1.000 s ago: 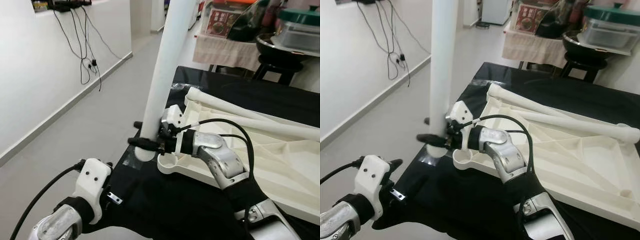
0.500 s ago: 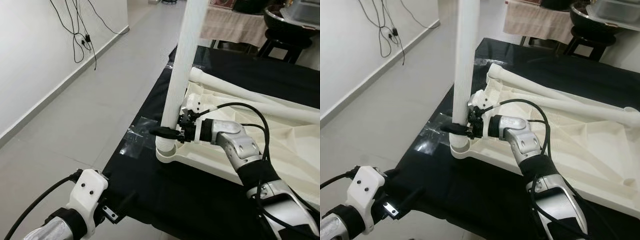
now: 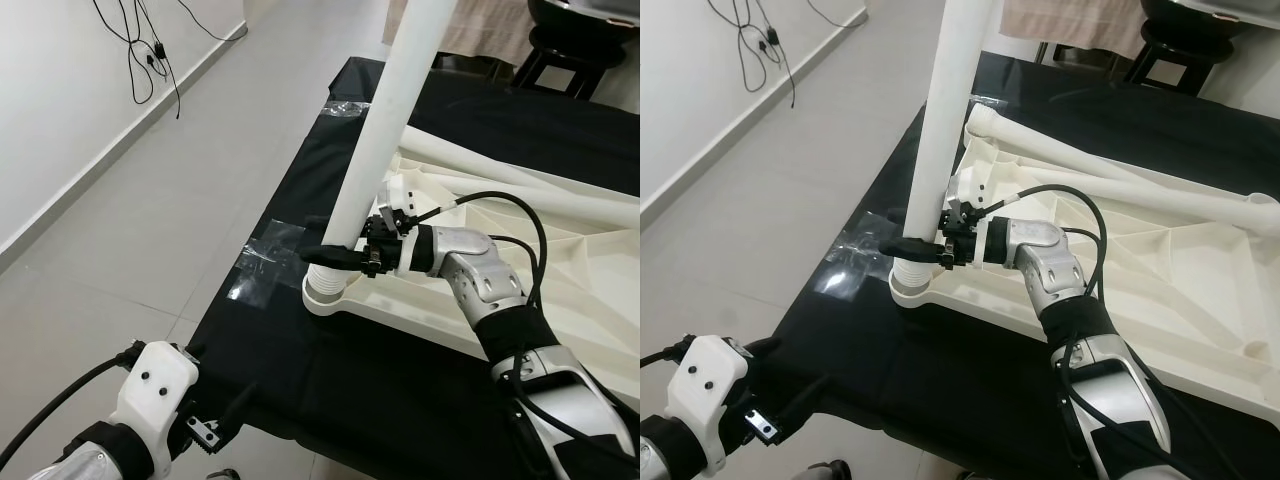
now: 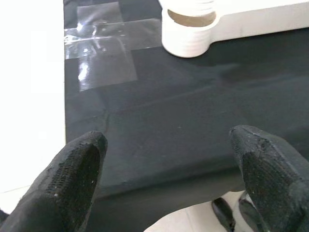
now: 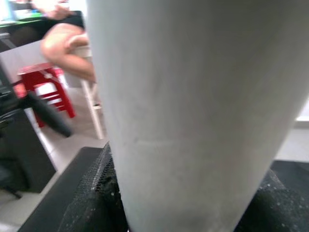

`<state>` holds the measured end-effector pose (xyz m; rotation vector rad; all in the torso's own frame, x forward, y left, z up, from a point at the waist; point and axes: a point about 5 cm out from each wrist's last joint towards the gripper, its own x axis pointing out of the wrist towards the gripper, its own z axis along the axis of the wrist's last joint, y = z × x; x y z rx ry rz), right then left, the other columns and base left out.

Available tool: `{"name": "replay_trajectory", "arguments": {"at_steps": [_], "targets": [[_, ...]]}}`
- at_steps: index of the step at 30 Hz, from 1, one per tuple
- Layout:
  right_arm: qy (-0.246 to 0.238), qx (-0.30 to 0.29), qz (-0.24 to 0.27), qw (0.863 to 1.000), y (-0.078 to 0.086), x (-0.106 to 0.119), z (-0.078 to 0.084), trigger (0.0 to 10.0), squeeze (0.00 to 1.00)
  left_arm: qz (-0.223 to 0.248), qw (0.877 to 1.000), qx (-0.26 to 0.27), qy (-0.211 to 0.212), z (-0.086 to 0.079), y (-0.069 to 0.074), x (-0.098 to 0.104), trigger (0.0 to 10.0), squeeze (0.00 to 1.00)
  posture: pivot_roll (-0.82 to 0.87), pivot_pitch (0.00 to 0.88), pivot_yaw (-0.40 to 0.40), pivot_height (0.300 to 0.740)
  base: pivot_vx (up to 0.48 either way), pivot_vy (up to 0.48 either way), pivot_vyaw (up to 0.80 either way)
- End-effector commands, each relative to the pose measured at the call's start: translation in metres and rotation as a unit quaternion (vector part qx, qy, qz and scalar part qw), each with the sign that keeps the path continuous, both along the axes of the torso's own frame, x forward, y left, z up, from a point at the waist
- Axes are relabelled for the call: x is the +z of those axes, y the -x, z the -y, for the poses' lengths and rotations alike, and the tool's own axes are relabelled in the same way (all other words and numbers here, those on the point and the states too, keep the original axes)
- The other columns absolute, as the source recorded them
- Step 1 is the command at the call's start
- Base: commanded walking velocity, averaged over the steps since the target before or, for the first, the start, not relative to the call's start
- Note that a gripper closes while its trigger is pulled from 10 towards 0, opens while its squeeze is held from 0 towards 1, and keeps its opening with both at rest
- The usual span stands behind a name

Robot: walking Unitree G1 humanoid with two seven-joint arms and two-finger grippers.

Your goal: Building children table

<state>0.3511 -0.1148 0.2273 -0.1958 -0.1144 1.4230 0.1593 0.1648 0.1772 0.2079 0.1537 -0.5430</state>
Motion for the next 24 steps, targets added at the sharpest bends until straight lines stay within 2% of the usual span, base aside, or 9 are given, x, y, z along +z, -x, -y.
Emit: {"name": "replay_trajectory", "arguments": {"at_steps": [1, 5, 15, 24], "targets": [[0.039, 0.022, -0.019, 0.999, 0.006, -0.019, -0.004, 10.0, 0.00, -0.004, 1.000, -0.007, -0.007, -0.001, 0.002, 0.000, 10.0, 0.00, 0.12, 0.295, -0.043, 0.740, 0.000, 0.000, 0.00], [0.062, 0.041, 0.000, 0.997, 0.010, -0.022, -0.011, 10.0, 0.00, -0.001, 1.000, -0.006, -0.006, -0.002, 0.000, 0.000, 10.0, 0.00, 0.10, 0.292, -0.050, 0.740, 0.000, 0.000, 0.00], [0.079, 0.052, 0.030, 0.995, 0.009, -0.015, -0.018, 10.0, 0.00, 0.006, 1.000, -0.005, -0.002, 0.001, -0.006, -0.002, 10.0, 0.00, 0.08, 0.271, -0.052, 0.740, 0.000, 0.000, 0.00], [0.144, 0.081, 0.061, 0.984, 0.008, -0.015, -0.020, 10.0, 0.00, 0.010, 1.000, -0.006, -0.003, 0.001, -0.008, -0.002, 10.0, 0.00, 0.08, 0.265, -0.052, 0.740, 0.000, 0.000, 0.00]]}}
